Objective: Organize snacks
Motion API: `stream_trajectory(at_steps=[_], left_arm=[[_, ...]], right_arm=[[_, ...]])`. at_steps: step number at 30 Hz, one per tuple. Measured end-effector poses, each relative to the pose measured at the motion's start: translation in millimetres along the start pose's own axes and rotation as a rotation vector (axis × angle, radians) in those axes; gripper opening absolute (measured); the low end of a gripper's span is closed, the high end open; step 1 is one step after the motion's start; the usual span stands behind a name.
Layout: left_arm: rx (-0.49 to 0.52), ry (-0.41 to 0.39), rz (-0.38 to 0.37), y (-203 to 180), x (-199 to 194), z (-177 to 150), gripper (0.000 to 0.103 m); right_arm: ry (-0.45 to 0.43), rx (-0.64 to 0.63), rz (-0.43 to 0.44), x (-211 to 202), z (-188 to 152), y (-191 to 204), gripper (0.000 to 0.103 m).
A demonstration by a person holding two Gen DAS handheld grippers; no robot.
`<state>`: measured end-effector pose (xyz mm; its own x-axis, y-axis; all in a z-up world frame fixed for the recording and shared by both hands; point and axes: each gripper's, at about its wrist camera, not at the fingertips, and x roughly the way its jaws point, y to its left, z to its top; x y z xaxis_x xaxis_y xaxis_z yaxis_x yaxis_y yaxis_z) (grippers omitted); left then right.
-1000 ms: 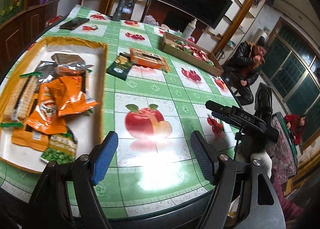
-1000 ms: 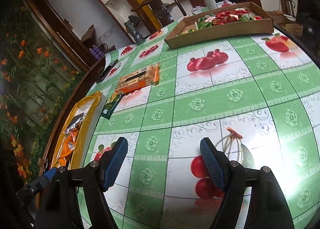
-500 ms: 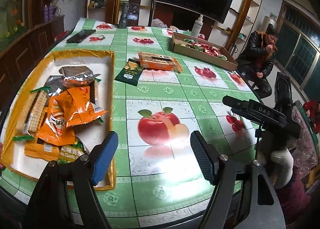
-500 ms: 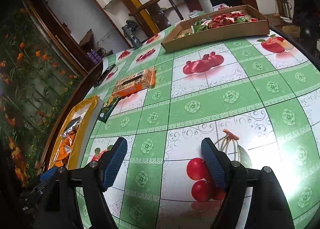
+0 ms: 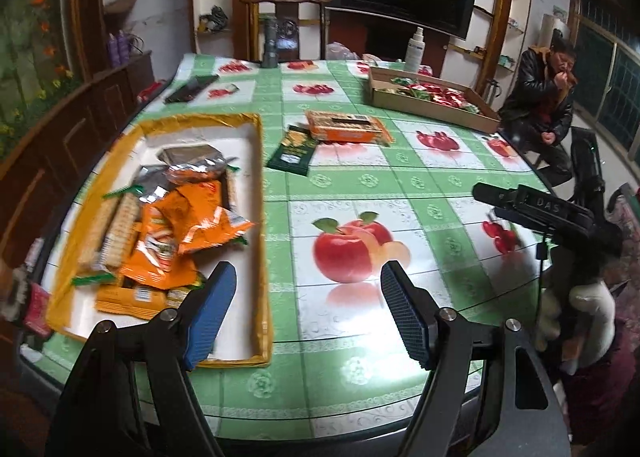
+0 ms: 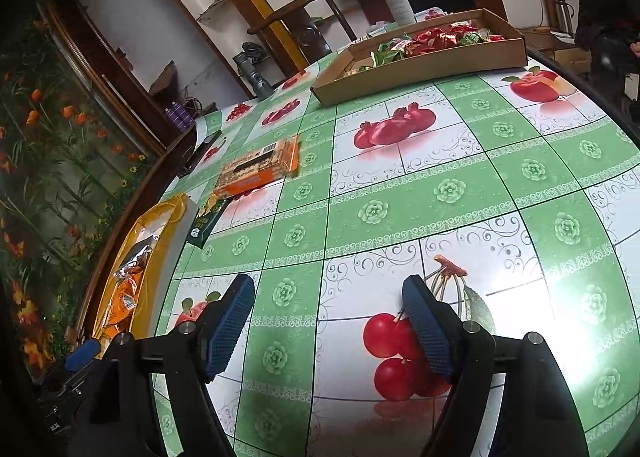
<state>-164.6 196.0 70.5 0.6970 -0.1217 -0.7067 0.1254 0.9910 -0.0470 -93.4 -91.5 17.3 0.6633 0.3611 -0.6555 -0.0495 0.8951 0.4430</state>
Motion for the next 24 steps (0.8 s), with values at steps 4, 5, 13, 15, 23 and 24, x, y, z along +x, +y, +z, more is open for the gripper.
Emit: stream_trajectory(at_steps=[4,5,13,15,23,24], left_arm=[[0.014,-0.020,0.036,0,-8,0,0.075],[0.014,-0.021,0.040,0,-9,0,0.075],[0.021,-0.023,0.061,-1,-14,-1,0.075],[0.022,-0.020,0.061,-2,-14,-2,0.075],[0.012,-0.008,0.038,2,-10,-3,0.075],[0.007,-0.008,0.031,4,-9,-3,0.075]], right_arm=[[-0.011,0.000,-0.003,-3,-1,-1,0.079],[-0.012,-0.001,-0.004,-4,-1,-1,0.079],[-0.028,-0.009,-0.010,-8,-2,1,0.079],[-0.032,-0.009,-0.012,-9,-3,1,0.079],[-0.024,-0.006,-0.019,-7,-3,1,0.079],[-0.020,-0.005,-0.020,-6,-3,1,0.079]])
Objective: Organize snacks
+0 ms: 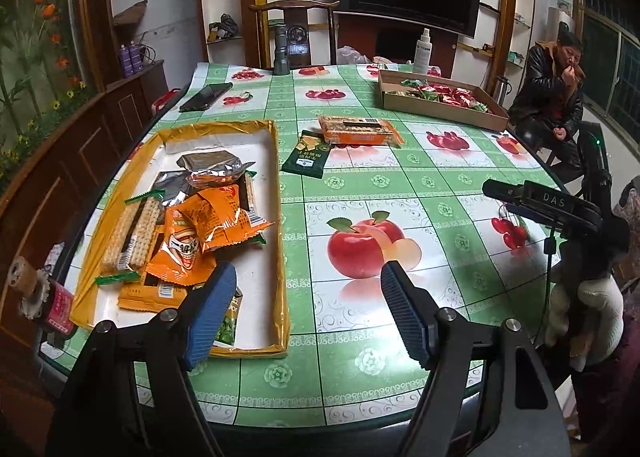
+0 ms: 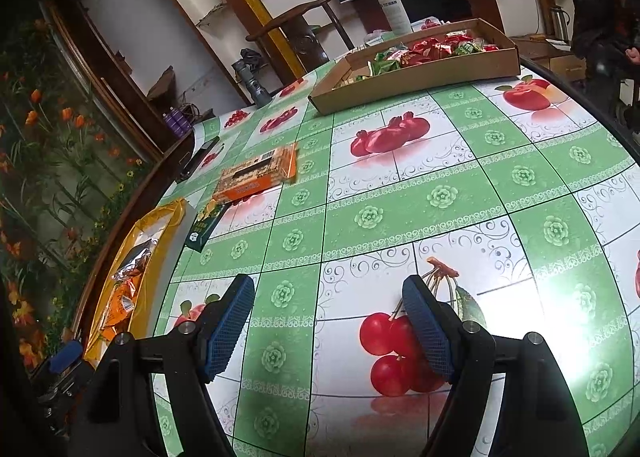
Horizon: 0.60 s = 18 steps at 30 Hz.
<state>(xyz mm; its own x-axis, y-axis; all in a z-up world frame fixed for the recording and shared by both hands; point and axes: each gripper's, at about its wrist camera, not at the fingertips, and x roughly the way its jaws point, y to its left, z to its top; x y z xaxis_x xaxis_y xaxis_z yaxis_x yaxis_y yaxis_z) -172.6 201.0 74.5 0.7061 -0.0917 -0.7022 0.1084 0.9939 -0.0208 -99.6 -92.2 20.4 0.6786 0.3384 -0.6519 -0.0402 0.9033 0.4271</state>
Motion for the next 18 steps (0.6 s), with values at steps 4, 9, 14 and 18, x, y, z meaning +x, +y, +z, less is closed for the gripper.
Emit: stream_trajectory(at_steps=[4,9,14,18], left_arm=[[-0.037,-0.013,-0.075,8,2,0,0.075],[-0.073,-0.059,-0.158,21,0,-1,0.075],[-0.086,-0.068,-0.169,42,-3,1,0.075],[-0.121,-0.070,-0.161,57,-3,-3,0.075]], right_arm=[[0.042,0.002,-0.007,9,1,-1,0.079],[0.070,-0.001,-0.027,15,0,-1,0.080],[0.067,0.005,-0.041,16,0,0,0.080],[0.061,0.015,-0.053,17,-1,1,0.081]])
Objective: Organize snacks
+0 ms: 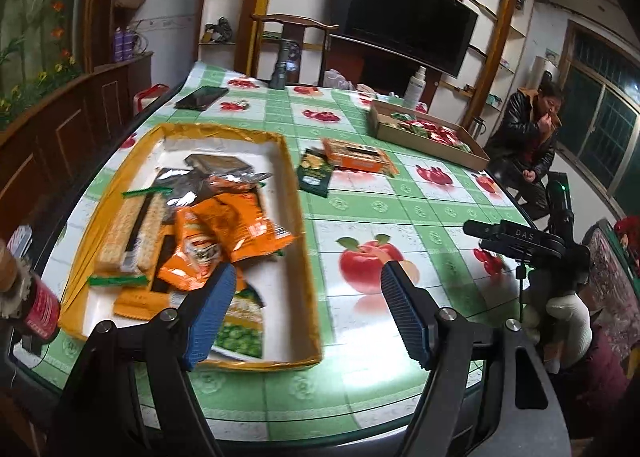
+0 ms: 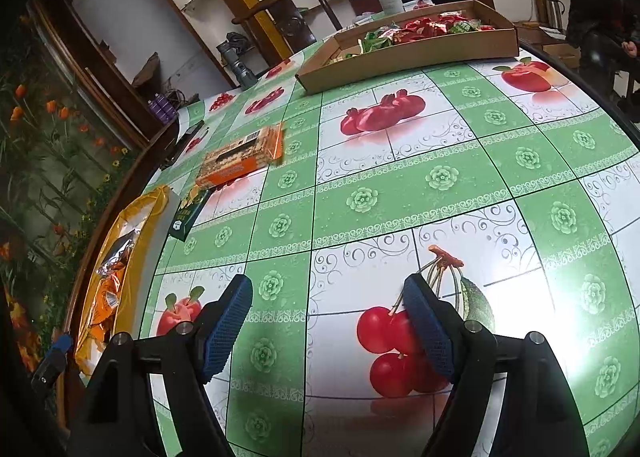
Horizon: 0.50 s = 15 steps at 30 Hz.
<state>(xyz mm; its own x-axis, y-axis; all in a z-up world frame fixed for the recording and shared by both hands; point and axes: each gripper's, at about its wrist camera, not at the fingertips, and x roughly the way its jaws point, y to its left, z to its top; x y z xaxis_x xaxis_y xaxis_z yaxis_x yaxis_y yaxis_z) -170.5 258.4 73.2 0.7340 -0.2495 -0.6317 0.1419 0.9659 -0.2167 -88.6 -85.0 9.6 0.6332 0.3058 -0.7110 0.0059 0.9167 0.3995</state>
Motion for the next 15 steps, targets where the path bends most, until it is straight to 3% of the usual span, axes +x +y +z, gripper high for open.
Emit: stream_trajectory(at_steps=[5,15], left_arm=[[-0.039,0.015,-0.029,8,0,-3,0.075],[-0.026,-0.051,-0.082,0,-9,0,0.075]], right_arm=[[0.019,-0.038,-0.024,2,2,8,0.083],[0.035,-0.218,0.095,1,53,75,0.083]])
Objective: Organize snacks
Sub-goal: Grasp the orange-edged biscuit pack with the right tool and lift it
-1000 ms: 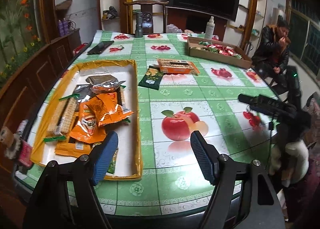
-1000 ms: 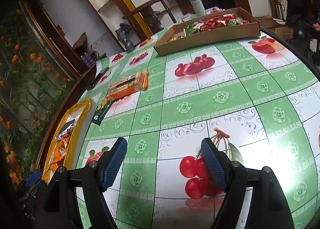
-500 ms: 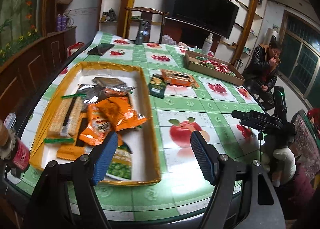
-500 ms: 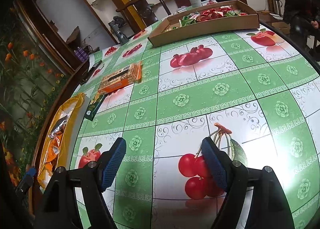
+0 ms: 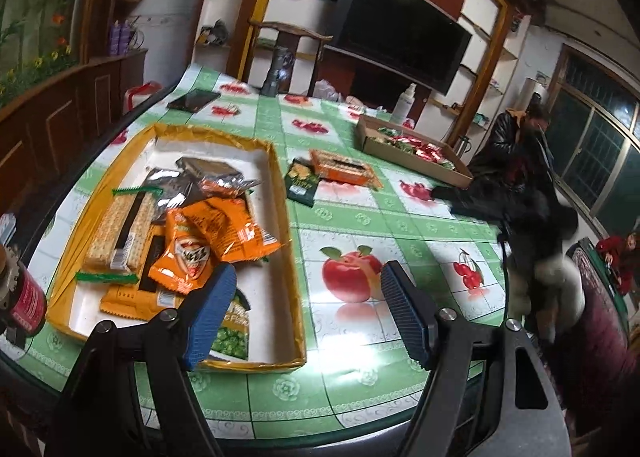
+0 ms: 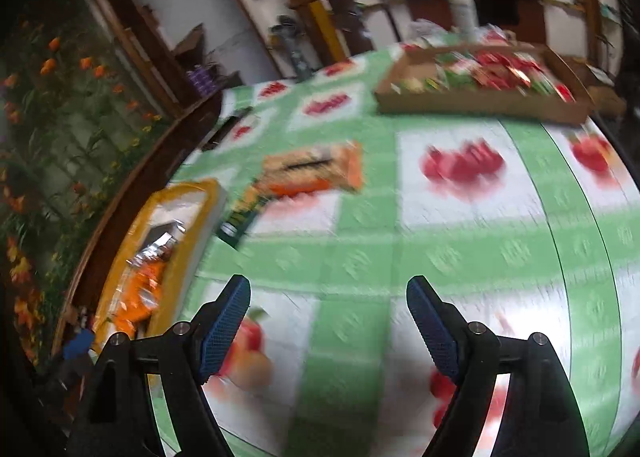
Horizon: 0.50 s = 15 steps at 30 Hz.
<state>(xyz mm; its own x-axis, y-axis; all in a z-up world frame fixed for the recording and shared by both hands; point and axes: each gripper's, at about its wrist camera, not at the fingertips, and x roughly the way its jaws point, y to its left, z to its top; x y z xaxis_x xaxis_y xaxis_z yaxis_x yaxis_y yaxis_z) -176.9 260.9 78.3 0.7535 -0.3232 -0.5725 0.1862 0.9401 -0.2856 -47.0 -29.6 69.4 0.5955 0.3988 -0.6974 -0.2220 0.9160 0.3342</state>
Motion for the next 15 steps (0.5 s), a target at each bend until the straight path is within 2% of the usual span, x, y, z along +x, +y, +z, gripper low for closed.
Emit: stream_trajectory(at_steps=[4,8,15], left_arm=[[0.041,0.001,-0.044,-7,6,0,0.076],[0.063,-0.001,-0.054,-7,9,2,0.076],[-0.014,0.006,-0.058,20,16,8,0.078]], right_arm=[[0.004,-0.052,0.017,18,32,20,0.083],[0.046,-0.067,0.015,60,66,30,0.083],[0.074,-0.039,-0.064,137,115,29,0.082]])
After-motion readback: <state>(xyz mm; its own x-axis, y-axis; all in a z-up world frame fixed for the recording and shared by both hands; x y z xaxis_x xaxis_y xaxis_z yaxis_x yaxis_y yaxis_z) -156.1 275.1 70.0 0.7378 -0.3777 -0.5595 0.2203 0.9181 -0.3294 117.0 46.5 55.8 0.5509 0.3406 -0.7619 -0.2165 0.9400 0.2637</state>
